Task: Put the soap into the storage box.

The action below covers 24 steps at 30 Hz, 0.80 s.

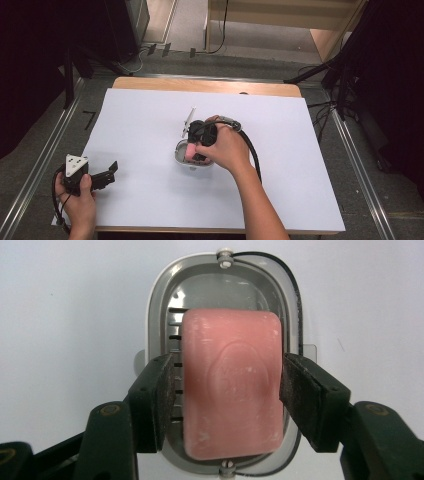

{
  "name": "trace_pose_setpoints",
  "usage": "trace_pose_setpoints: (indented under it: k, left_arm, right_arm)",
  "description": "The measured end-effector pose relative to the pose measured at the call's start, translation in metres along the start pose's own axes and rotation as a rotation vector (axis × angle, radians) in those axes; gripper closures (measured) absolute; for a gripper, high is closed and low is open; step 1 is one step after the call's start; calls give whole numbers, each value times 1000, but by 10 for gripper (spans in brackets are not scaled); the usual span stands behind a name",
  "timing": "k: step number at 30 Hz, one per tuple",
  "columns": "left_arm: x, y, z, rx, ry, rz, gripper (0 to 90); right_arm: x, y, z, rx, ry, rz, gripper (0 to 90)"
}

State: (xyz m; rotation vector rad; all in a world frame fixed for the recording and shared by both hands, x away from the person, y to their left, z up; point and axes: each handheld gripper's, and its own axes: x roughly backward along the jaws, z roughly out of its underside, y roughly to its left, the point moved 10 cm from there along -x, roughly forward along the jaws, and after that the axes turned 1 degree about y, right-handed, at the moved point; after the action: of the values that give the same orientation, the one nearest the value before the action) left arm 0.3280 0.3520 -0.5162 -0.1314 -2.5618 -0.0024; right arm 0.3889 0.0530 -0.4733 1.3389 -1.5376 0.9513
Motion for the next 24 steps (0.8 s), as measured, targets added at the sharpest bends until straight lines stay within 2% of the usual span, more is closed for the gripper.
trace_pose_setpoints:
  k: [5, 9, 16, 20, 24]
  left_arm:
    - [0, 0, 0, 0, 0, 0, 1]
    - [0, 0, 0, 0, 0, 0, 1]
    - [0, 0, 0, -2, -5, -3, 1]
    - [0, 0, 0, -4, -3, -3, 1]
    - [0, 0, 0, -4, -3, -3, 1]
  right_arm:
    - [8, -1, 6, -33, -27, 6, 390]
    - [12, -3, 14, -59, -52, 17, 338]
    - [20, -7, 33, -131, -93, 46, 228]
    - [23, -11, 47, -144, -104, 79, 136]
    - [26, -10, 63, -173, -108, 83, 127]
